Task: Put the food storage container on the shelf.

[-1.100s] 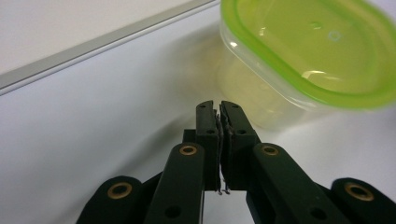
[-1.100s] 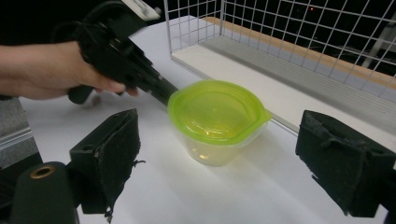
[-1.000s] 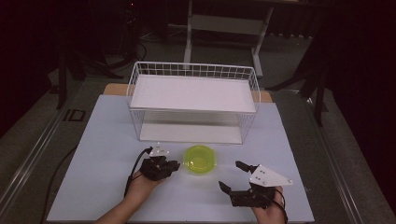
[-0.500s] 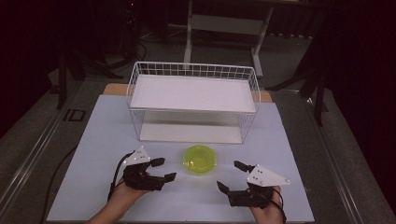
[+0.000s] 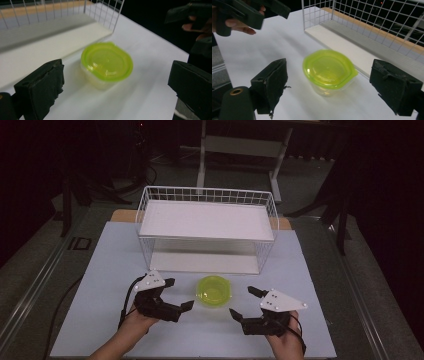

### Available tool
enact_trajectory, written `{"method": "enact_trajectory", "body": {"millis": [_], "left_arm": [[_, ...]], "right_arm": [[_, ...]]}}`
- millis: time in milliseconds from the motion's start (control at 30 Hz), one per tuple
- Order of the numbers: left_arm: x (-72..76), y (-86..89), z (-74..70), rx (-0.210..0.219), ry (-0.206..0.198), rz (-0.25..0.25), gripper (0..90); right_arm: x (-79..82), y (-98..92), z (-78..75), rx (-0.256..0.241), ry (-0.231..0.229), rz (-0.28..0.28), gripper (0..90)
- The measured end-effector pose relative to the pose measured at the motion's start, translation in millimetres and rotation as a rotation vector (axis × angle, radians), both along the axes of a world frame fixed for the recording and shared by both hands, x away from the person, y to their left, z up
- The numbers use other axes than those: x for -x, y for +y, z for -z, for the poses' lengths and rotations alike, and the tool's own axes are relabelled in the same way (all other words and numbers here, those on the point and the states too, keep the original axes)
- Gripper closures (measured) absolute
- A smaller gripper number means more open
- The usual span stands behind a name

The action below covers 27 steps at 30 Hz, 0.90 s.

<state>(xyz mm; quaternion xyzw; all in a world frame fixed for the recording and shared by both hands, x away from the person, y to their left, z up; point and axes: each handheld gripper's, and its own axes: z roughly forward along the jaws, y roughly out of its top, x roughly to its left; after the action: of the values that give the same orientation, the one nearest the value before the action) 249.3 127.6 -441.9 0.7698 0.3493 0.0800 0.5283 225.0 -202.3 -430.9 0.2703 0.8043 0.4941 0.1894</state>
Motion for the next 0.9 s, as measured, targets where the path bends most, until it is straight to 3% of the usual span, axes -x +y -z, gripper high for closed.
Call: {"method": "enact_trajectory", "body": {"millis": [67,133,233,300,367,400,467,533,700,833,900], "left_arm": [[-2.3,-2.6,-3.8,-0.011,-0.008,0.017,1.2],[-5.5,-5.6,-4.0,0.005,-0.038,0.051,1.2],[-12.9,-11.0,-1.5,-0.015,-0.059,0.092,1.3],[-16.6,-15.0,-0.4,-0.053,-0.072,0.076,1.3],[-20.0,-19.1,0.4,-0.065,-0.072,0.058,1.4],[-22.3,-20.6,0.7,-0.063,-0.063,0.046,1.4],[-28.8,-22.3,1.7,-0.035,-0.004,0.037,1.4],[-33.9,-25.8,3.1,-0.042,0.038,0.039,1.4],[-42.9,-35.0,8.6,-0.079,0.032,0.061,1.4],[-53.2,-37.1,14.9,-0.071,0.048,0.034,1.8],[-58.6,-37.6,19.3,-0.075,0.07,0.009,4.2]], "right_arm": [[-4.3,-0.3,-4.9,-0.013,0.004,0.007,14.6],[-9.2,-0.1,-8.5,-0.029,0.011,0.015,14.6],[-18.0,1.5,-9.9,-0.051,0.024,0.028,14.5],[-24.1,3.3,-9.2,-0.05,0.033,0.042,14.0],[-30.4,4.5,-7.4,-0.046,0.022,0.056,13.9],[-33.3,5.2,-6.3,-0.047,0.022,0.066,13.8],[-40.0,6.3,-3.4,-0.05,0.036,0.08,13.7],[-46.0,6.9,0.4,-0.061,0.071,0.096,13.8],[-60.2,7.9,9.3,-0.086,0.128,0.128,13.5],[-70.4,9.7,18.4,-0.085,0.179,0.145,13.8],[-76.5,10.4,24.7,-0.075,0.231,0.154,14.0]]}}
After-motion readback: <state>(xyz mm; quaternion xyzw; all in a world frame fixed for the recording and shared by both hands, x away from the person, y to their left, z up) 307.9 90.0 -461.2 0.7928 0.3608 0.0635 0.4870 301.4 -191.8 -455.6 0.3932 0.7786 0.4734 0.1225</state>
